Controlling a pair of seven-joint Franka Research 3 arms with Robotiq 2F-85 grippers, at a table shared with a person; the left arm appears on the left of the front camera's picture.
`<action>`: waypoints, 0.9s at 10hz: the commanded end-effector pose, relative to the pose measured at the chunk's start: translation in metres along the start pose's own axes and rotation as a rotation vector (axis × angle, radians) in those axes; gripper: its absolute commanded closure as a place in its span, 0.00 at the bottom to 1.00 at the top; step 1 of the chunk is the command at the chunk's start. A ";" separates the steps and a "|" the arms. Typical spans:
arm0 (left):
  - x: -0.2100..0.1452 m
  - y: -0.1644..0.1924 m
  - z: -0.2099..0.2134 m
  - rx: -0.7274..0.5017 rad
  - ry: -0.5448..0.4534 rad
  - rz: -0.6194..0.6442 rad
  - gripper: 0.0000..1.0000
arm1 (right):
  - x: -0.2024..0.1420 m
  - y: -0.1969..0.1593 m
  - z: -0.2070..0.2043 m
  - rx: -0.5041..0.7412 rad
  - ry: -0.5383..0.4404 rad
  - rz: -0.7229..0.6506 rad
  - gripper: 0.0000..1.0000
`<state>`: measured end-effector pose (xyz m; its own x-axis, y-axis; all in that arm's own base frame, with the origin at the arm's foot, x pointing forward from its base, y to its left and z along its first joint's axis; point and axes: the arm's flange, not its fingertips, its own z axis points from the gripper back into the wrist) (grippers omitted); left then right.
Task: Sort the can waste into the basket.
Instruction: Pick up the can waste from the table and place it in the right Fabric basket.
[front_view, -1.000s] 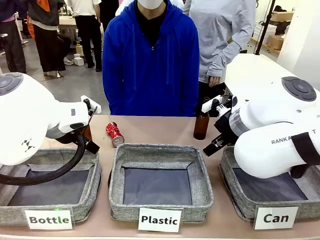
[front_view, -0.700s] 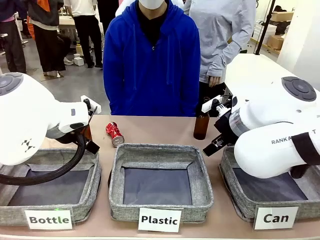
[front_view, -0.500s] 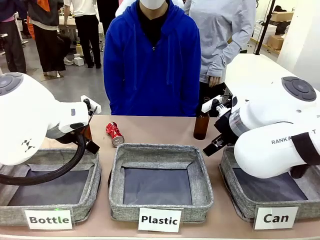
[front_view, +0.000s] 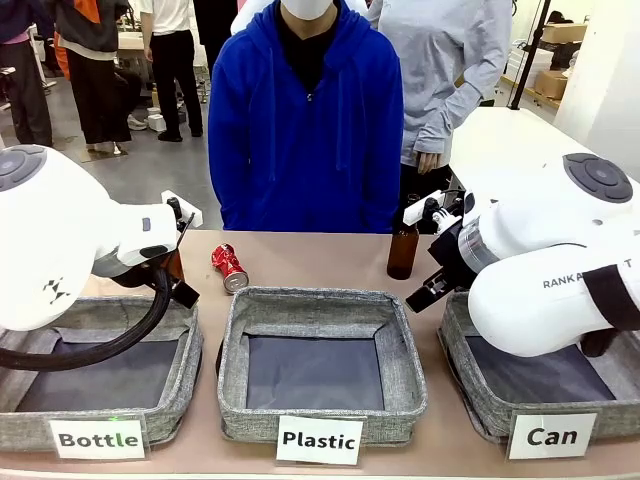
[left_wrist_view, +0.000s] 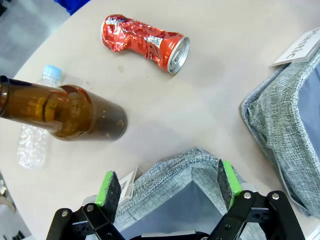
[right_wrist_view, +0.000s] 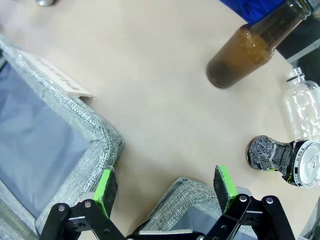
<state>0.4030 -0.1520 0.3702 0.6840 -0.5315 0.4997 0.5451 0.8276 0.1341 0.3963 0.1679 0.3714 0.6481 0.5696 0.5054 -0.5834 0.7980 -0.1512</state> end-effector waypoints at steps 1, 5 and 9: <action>0.000 0.000 0.000 0.000 0.000 0.000 0.00 | 0.000 0.000 0.000 0.000 0.000 -0.001 0.00; 0.000 0.000 0.000 0.000 0.000 0.000 0.00 | 0.000 0.000 0.000 0.000 0.000 -0.001 0.00; 0.020 0.000 0.069 -0.274 -0.124 0.012 0.00 | 0.015 -0.018 0.069 0.131 0.061 -0.003 0.00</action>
<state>0.3817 -0.1813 0.4172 0.6365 -0.4893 0.5961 0.6176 0.7864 -0.0139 0.3886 0.1613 0.4051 0.6723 0.5604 0.4836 -0.5872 0.8016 -0.1127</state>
